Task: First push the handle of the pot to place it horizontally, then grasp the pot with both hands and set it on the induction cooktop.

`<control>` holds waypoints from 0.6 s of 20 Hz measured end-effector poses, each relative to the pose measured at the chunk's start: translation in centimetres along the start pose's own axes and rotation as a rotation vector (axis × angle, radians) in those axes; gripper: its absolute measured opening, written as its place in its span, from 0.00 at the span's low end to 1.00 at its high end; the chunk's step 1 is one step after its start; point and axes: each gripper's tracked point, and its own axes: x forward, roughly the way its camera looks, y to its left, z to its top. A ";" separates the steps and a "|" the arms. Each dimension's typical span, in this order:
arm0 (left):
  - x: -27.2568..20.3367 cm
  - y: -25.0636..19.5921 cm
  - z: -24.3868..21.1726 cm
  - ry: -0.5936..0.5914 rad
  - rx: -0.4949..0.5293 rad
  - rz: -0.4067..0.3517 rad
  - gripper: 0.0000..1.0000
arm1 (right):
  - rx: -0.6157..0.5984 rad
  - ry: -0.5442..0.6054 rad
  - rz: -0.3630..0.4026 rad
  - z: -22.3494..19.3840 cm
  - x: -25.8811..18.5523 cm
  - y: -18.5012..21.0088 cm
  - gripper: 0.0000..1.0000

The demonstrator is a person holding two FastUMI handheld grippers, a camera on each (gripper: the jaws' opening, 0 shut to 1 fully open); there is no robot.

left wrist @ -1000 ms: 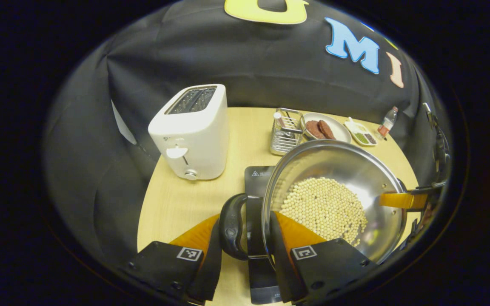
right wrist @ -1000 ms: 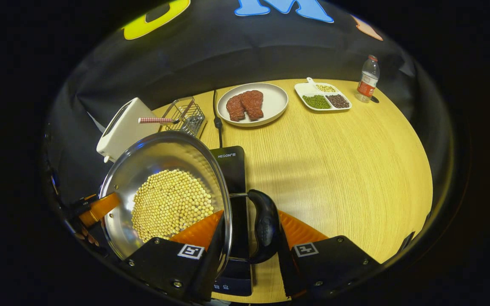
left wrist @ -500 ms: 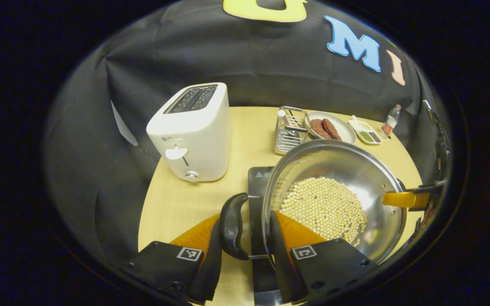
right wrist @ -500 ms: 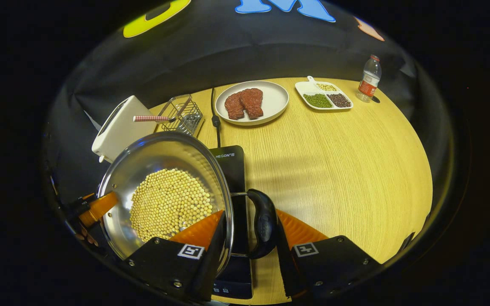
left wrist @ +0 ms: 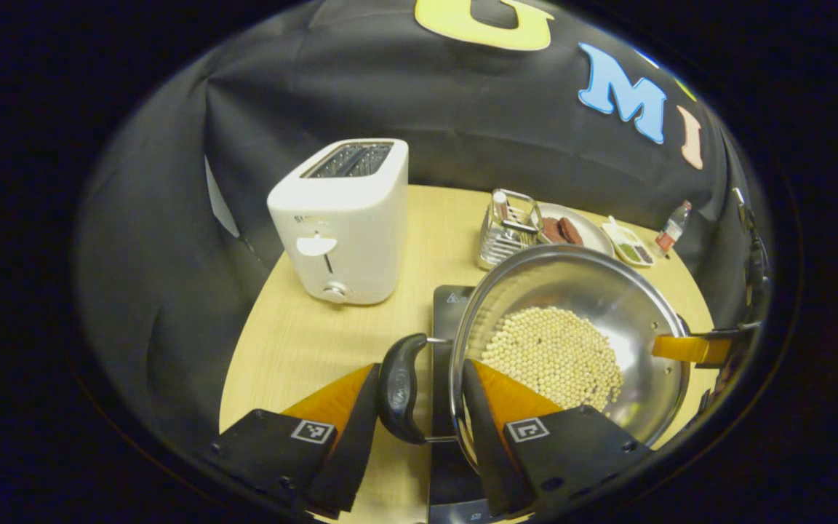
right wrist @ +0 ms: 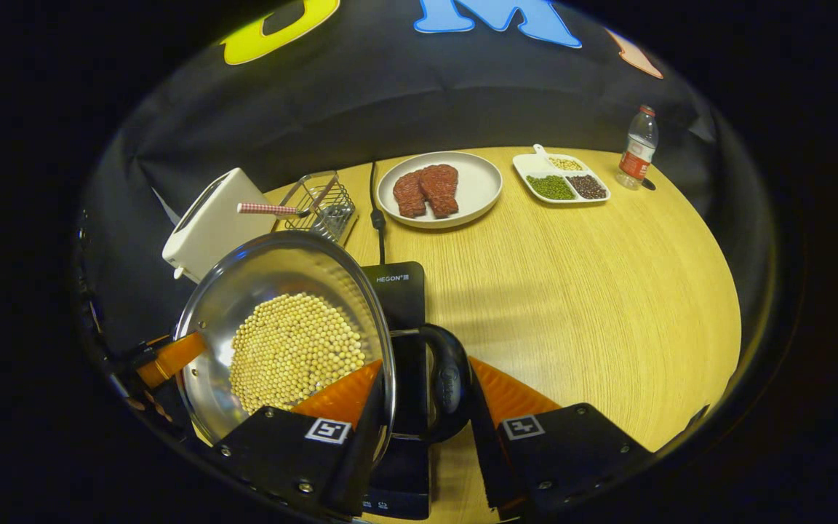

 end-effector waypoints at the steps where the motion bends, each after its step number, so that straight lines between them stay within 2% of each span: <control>1: -0.4 0.2 0.8 -0.030 -0.026 -0.002 0.77 | -0.001 -0.005 0.000 0.1 -0.2 -0.2 0.69; 2: -1.1 0.4 2.0 -0.059 -0.053 0.002 0.80 | -0.001 -0.021 -0.003 0.5 -0.8 -0.5 0.76; 3: -1.9 0.6 2.7 -0.089 -0.068 0.007 0.83 | -0.002 -0.045 -0.001 1.1 -1.2 -0.9 0.90; 5: -3.7 0.6 4.7 -0.156 -0.070 0.028 0.86 | 0.000 -0.113 0.019 2.6 -2.8 -1.2 0.95; 9: -8.3 -2.9 8.3 -0.286 -0.075 0.035 0.86 | 0.016 -0.290 0.059 6.7 -8.5 -2.6 0.96; 12: -13.0 -8.1 10.7 -0.402 -0.051 0.020 0.86 | -0.023 -0.431 0.054 9.9 -13.9 -4.8 0.96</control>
